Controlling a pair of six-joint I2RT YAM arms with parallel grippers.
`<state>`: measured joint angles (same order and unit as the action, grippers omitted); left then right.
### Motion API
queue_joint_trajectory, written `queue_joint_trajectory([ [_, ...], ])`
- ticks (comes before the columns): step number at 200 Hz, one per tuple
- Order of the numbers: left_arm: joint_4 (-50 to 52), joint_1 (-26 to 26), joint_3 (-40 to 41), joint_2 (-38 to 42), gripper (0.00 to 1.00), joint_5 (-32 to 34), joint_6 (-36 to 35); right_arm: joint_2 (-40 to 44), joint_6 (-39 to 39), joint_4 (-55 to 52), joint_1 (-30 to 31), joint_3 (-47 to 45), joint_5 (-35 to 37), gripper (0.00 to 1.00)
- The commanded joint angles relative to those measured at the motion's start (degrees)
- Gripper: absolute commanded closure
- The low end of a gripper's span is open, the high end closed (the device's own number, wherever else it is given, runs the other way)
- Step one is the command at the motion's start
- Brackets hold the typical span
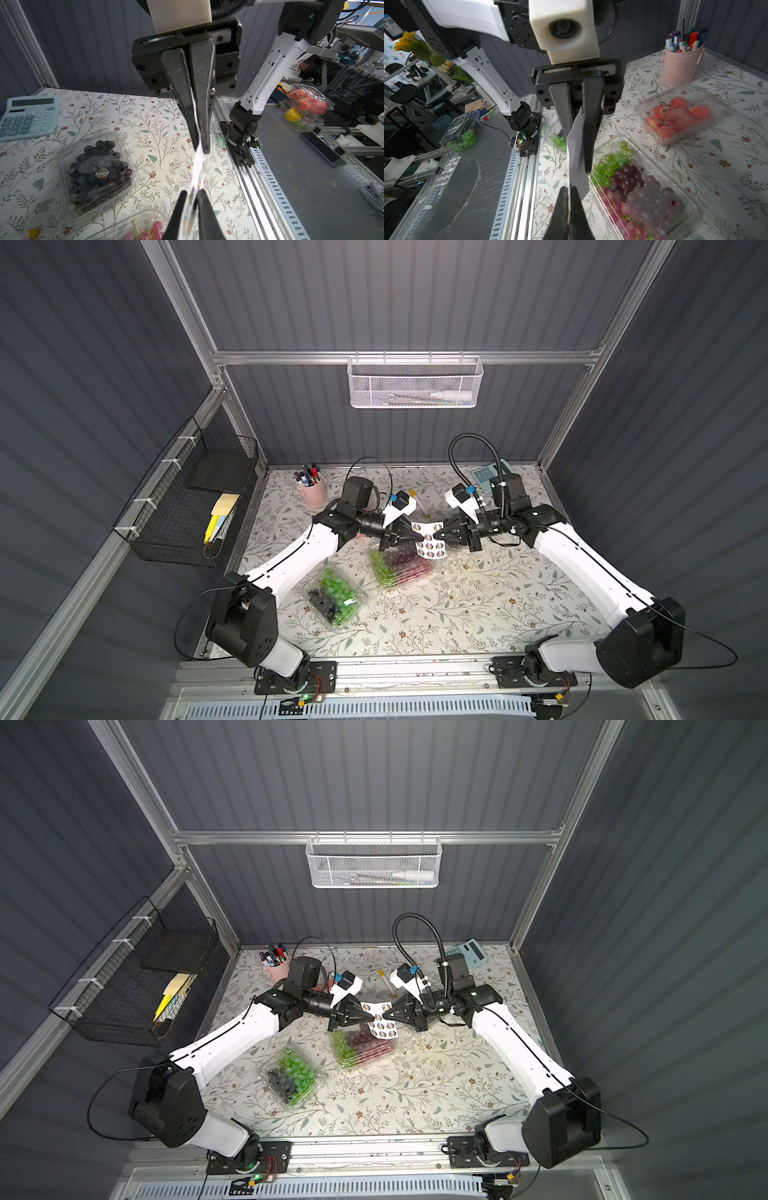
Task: Label fruit boxes
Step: Adjust the label sticker.
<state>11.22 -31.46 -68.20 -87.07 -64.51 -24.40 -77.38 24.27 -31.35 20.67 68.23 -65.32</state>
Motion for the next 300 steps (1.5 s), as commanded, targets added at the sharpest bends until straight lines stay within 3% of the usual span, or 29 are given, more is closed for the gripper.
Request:
queue_joint_trajectory([
  [1, 1.5, -0.2, 0.2, 1.9, 0.9, 0.1, 0.1, 0.7, 1.7, -0.1, -0.3, 1.4, -0.6, 1.0],
  [35, 2.0, -0.2, 0.2, 1.9, 0.98, -0.1, -0.1, 0.4, 1.8, -0.1, -0.4, 1.6, -1.1, 1.0],
  [75, 0.7, -0.3, -0.1, 1.2, 0.99, -1.4, 0.2, -1.7, 2.8, -0.2, -0.3, 1.0, -8.2, 1.0],
  [195, -0.3, -2.4, -1.4, -0.4, 0.99, -2.9, 0.3, -3.7, 0.7, 0.7, -0.3, 1.3, -2.4, 1.0],
  [243, -2.1, -2.4, -0.5, 0.6, 0.99, -0.1, 1.9, -2.2, 0.6, 1.1, -0.4, 0.8, -1.2, 1.0],
  [274, -5.4, -2.4, 1.1, 1.7, 1.0, 2.9, 4.4, 0.1, -1.9, 3.3, -0.6, -0.8, 3.6, 0.78],
  [300, -7.3, -2.4, 2.4, 2.4, 1.0, 6.1, 6.0, 3.8, -5.7, 8.0, -0.9, -3.9, 9.5, 0.66],
])
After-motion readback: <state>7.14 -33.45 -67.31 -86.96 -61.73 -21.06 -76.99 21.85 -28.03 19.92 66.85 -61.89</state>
